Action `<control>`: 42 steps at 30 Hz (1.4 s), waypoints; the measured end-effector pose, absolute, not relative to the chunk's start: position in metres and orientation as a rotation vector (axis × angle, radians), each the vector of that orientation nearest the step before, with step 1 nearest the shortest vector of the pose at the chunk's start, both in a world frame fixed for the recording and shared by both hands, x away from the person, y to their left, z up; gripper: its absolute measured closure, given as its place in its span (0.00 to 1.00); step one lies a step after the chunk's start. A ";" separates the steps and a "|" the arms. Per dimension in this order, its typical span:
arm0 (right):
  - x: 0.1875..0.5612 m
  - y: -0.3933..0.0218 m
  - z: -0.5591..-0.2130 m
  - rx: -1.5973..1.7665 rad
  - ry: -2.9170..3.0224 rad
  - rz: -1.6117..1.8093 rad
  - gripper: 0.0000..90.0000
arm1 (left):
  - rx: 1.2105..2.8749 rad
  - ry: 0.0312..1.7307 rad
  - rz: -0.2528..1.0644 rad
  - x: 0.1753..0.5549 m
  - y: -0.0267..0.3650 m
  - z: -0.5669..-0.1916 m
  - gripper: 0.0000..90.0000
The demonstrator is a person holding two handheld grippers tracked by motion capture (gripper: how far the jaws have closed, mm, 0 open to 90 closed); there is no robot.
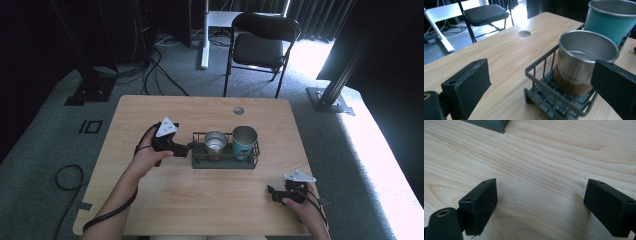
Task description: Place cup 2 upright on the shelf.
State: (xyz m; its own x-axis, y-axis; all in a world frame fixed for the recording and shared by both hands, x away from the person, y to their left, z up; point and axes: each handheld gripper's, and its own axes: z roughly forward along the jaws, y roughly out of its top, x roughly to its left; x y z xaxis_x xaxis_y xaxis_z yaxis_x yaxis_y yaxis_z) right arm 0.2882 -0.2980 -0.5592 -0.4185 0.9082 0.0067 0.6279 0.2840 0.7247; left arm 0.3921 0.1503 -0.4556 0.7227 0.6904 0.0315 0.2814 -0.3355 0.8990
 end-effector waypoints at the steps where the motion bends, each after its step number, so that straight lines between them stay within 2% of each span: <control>1: 0.288 -0.298 -0.559 1.381 2.150 0.928 0.13 | 1.927 0.749 0.512 0.392 0.152 -0.456 0.03; 20: 0.288 -0.298 -0.559 1.381 2.150 0.927 0.12 | 1.920 0.851 0.531 0.382 0.191 -0.474 0.03; 42: 0.288 -0.298 -0.559 1.380 2.150 0.928 0.13 | 1.917 1.028 0.503 0.359 0.226 -0.517 0.03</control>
